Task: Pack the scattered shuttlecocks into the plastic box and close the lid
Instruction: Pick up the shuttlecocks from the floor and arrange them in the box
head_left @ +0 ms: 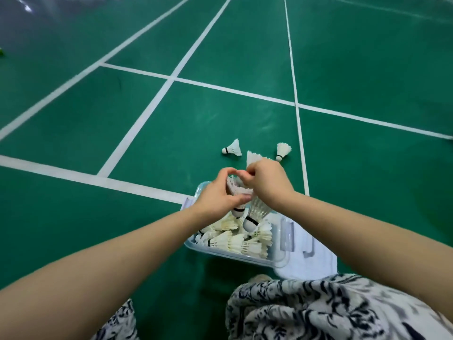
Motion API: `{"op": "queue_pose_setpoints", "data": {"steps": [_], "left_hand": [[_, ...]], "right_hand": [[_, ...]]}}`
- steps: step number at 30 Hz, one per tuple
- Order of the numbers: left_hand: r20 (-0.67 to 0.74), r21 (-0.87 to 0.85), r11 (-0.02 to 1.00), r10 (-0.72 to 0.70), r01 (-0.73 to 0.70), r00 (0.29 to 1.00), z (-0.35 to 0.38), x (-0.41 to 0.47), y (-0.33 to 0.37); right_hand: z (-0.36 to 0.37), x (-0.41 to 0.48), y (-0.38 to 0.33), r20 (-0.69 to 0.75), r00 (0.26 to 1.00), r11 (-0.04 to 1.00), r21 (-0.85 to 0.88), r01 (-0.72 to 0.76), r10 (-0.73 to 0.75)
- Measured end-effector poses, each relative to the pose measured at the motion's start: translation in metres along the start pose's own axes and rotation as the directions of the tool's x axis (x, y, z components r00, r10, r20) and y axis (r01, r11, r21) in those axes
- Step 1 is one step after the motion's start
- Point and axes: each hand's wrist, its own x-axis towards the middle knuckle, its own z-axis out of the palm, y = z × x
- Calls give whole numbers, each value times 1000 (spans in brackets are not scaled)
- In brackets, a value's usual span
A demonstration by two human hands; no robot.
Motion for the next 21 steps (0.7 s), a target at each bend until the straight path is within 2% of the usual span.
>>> {"op": "queue_pose_setpoints", "data": {"steps": [4,9,12,14,17,19,21], "left_hand": [[-40,-55,998,11,-13,999,7,4,-10],[-51,-31,997,62,-64,997,15,11,-15],[24,76,996,55,-56,998,26,15,-28],[101,188,981,29,-47,994,38,17,-43],[278,327,939,14,-108,961,63,13,-55],[345,319,935,37,-154,938,80,13,-54],[331,288,944,58,-159,942,91,17,-52]], "right_hand": [[6,0,7,16,1000,992,127,-9,7],[5,10,39,-129,987,962,267,-57,94],[11,15,61,-164,982,968,243,-54,96],[23,18,67,-164,986,985,173,-14,43],[37,21,66,-156,985,995,58,78,-68],[45,24,67,-137,980,989,20,146,-142],[52,25,69,-118,975,981,28,192,-187]]}}
